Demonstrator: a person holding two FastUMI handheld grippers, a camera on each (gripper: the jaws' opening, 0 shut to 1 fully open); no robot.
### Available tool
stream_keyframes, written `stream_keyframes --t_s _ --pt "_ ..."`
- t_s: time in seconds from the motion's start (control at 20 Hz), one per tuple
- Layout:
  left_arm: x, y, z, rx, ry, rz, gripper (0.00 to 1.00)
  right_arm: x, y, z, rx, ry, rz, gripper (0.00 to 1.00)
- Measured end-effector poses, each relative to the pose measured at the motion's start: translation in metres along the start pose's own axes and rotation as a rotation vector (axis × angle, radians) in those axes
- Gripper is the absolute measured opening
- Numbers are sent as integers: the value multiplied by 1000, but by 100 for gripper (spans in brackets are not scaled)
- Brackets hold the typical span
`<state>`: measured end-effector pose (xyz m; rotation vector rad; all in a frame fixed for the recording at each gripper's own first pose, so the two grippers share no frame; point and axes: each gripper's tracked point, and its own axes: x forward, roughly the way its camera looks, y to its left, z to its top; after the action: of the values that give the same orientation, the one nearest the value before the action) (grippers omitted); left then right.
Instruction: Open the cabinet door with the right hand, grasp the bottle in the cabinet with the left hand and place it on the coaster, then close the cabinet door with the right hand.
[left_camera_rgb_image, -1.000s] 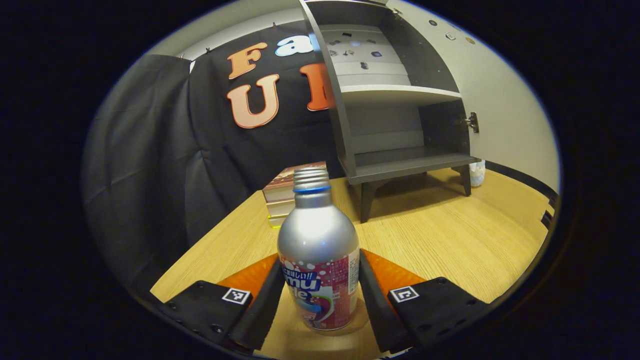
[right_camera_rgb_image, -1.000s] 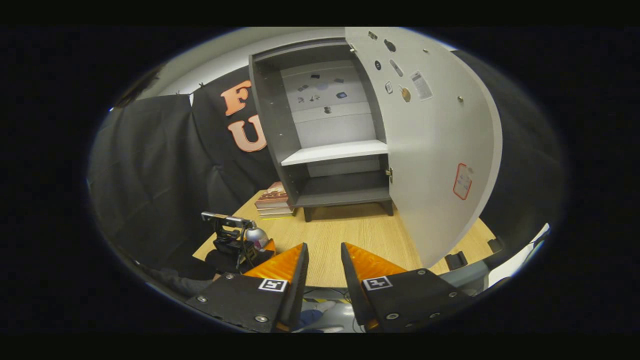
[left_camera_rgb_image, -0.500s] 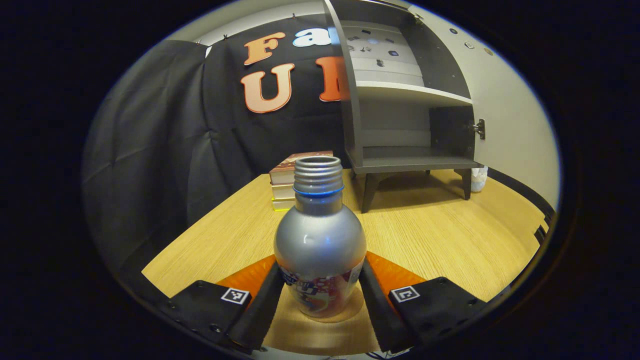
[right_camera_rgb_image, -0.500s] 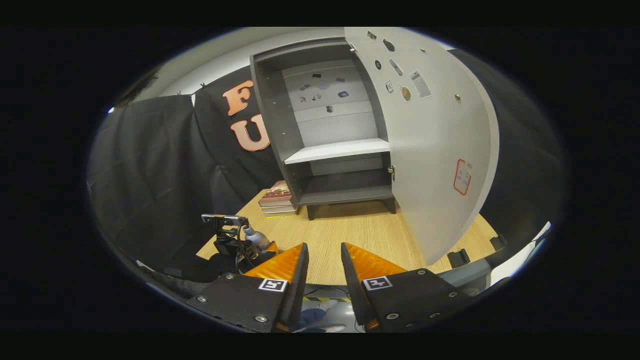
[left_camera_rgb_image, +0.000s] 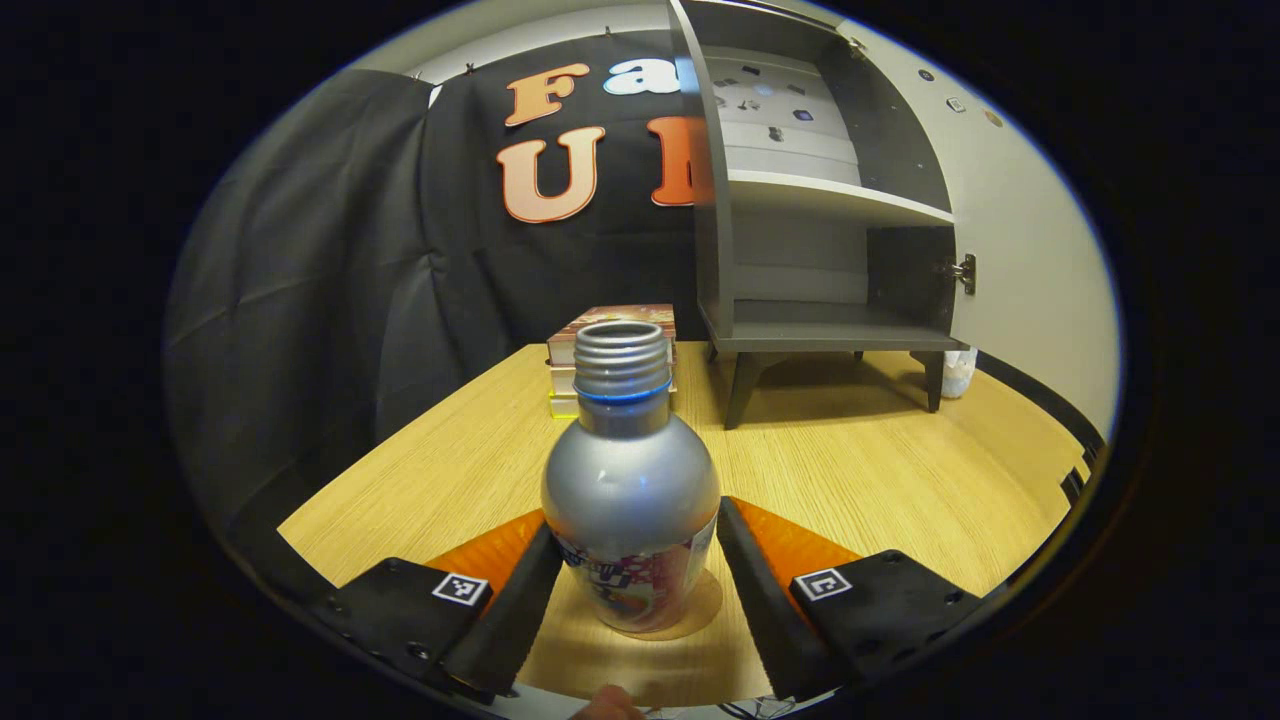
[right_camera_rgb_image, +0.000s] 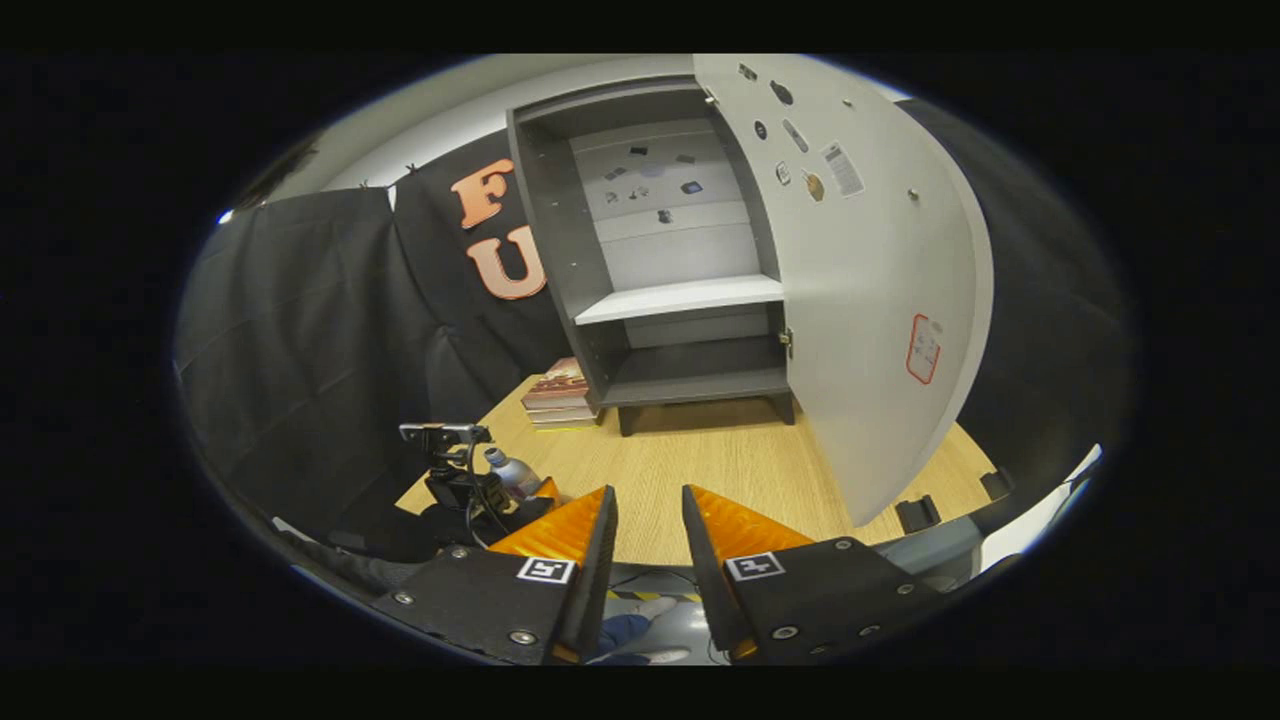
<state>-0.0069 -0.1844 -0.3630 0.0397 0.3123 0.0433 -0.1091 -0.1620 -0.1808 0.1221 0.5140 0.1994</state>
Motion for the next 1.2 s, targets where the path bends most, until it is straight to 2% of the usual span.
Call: stream_keyframes --t_s 0.4,0.65,0.9,1.05,1.1,1.2 --pt "-11 8 37 24 -67 2 95 -8 5 2 7 -26 2 41" --pt "-27 10 87 41 -143 -7 96 -19 2 18 19 -87 -11 41" --pt "-49 -3 163 80 -258 -46 95 -44 -21 76 -2 -238 -60 41" --pt "-63 -18 205 66 -318 -80 96 -63 -52 113 -23 -320 -121 41" --pt "-66 -26 215 56 -326 -104 95 -69 -64 124 -23 -345 -146 45" --pt "-75 -41 234 49 -343 -140 95 -86 -87 146 -21 -396 -188 41"
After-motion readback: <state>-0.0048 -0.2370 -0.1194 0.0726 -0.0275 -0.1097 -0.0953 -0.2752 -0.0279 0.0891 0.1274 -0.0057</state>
